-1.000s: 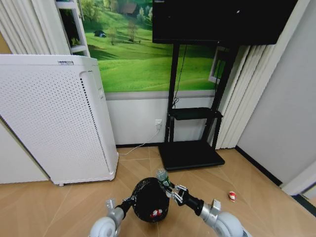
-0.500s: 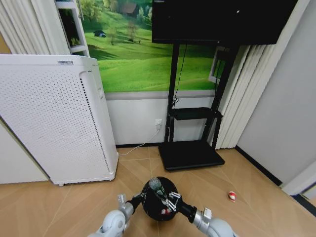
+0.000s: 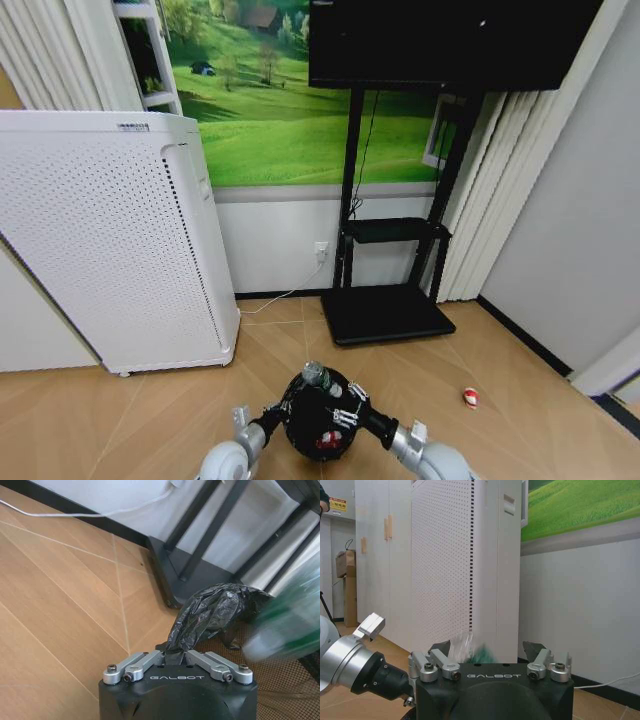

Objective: Pick up the trash bin and place the garbage on the floor into it.

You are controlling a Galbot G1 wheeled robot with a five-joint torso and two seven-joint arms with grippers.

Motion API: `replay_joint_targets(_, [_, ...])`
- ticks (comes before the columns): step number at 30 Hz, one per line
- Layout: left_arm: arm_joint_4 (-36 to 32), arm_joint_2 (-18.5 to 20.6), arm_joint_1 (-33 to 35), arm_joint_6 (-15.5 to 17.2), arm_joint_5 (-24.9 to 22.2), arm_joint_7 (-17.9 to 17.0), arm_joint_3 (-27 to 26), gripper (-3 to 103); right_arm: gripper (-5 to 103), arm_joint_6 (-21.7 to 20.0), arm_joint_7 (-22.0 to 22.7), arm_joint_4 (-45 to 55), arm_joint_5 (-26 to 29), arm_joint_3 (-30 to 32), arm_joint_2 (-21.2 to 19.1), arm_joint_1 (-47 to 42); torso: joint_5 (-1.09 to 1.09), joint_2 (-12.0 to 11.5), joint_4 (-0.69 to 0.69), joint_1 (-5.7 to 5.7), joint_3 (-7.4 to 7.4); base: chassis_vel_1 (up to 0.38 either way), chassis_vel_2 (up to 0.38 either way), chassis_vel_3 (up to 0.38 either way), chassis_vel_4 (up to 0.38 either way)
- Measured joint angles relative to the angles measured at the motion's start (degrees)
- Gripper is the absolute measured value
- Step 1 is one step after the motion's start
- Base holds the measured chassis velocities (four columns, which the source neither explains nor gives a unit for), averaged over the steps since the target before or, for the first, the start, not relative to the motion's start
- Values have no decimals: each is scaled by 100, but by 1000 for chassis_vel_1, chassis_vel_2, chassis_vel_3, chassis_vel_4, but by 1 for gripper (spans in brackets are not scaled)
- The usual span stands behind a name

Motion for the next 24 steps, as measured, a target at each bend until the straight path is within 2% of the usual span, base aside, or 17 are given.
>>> replay_joint_targets(2, [-44,7,45,-18,-34,-45,-87,4,92,-3,65,75,77,56,-2,-43,0,0,-1,0,0,0,0,0,0])
replay_joint_targets(4, [-59,9,58,-22,-45,-55,-109,4,92,-3,89,90,95,73,3,-56,0,0,0,0,0,0,0,0,0])
replay_joint_targets(5, [-125,6,125,-41,-80,-89,-220,4,99,3,201,135,132,121,35,-93,0,0,-1,0,0,0,0,0,0])
replay_joint_targets(8, [-206,-25,223,-71,-107,-148,-360,4,100,28,456,171,175,153,84,-125,0,0,-1,0,0,0,0,0,0])
replay_joint_targets(9, [-270,-64,327,-105,-119,-192,-512,4,100,12,717,203,199,181,128,-151,0,0,-1,0,0,0,0,0,0])
replay_joint_targets(10, [-270,-64,327,-105,-119,-192,-512,4,100,12,717,203,199,181,128,-151,0,0,-1,0,0,0,0,0,0])
replay_joint_targets(13, [-460,-197,706,-225,-112,-372,-1189,4,100,-43,1156,143,43,329,225,-165,0,0,-1,0,0,0,0,0,0])
replay_joint_targets(15, [-509,-235,791,-257,-108,-457,-1357,4,100,-43,1200,125,18,348,238,-167,0,0,0,0,0,0,0,0,0])
replay_joint_targets(17, [-595,-354,989,-266,-106,-889,-1791,4,100,-69,1268,104,-4,378,289,-188,0,0,0,0,0,0,0,0,0])
replay_joint_targets(18, [-595,-354,989,-266,-106,-889,-1791,4,100,-69,1268,104,-4,378,289,-188,0,0,0,0,0,0,0,0,0])
replay_joint_targets(20, [-634,-429,1147,-247,-155,-1122,-2137,4,100,-83,1278,59,-34,364,384,-191,-2,1,1,0,0,-14,-27,29,15])
replay_joint_targets(24, [-744,-383,1243,-200,-368,-1212,-2477,4,100,-111,1292,19,-84,332,540,-212,0,0,2,0,0,-58,-64,77,62])
